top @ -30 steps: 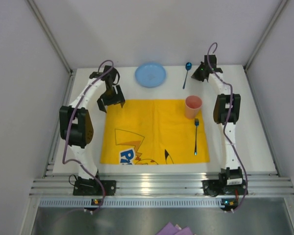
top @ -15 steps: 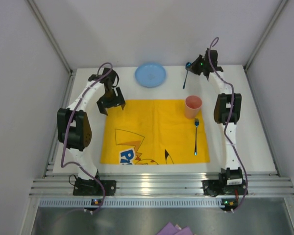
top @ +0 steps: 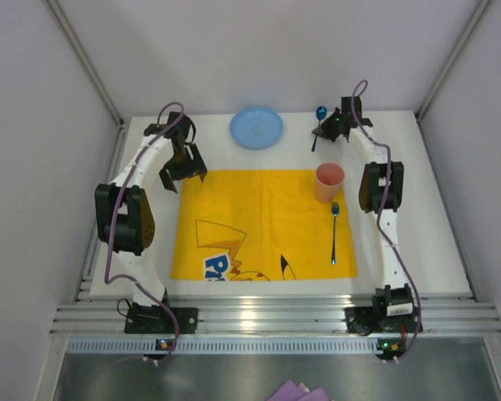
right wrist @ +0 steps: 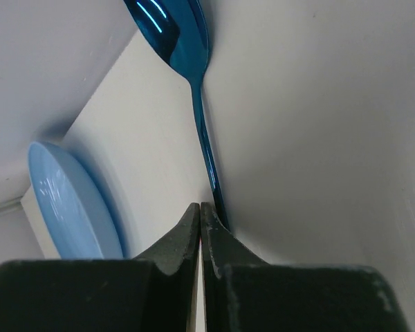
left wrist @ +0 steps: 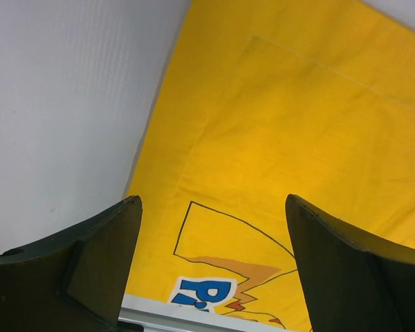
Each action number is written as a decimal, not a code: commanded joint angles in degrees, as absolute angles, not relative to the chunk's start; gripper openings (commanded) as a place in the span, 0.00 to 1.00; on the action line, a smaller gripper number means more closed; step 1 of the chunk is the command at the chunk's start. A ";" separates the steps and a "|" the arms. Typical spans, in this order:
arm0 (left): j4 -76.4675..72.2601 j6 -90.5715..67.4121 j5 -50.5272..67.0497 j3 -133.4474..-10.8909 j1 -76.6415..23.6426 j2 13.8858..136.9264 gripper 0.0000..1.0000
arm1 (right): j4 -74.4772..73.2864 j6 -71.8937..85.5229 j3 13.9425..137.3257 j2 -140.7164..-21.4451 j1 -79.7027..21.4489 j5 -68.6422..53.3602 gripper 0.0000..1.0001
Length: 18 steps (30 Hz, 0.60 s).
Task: Set the dinner table for one person
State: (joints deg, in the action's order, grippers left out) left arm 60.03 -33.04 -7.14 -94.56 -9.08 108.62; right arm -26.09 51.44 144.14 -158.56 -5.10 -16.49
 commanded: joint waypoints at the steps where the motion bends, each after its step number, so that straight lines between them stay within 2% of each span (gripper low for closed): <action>1: 60.20 -33.40 -7.47 -98.08 -8.17 110.30 0.90 | -31.02 53.61 145.64 -158.82 -4.14 -12.83 0.00; 5: 60.99 -33.05 -6.77 -100.28 -8.09 112.41 0.90 | -35.22 52.92 144.23 -157.86 -2.29 -12.05 0.00; 16: 59.86 -31.20 -4.04 -98.00 -8.17 112.59 0.89 | -36.83 39.82 114.89 -141.34 6.32 -8.18 0.00; 18: 59.77 -31.11 -3.87 -97.56 -8.17 112.06 0.89 | -36.21 36.40 111.81 -138.27 6.42 -10.44 0.00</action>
State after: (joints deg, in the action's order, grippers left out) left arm 60.03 -32.16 -4.95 -98.04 -8.25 113.32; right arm -29.45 44.36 117.16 -140.86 5.21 -14.35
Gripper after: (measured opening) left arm 0.889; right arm 0.003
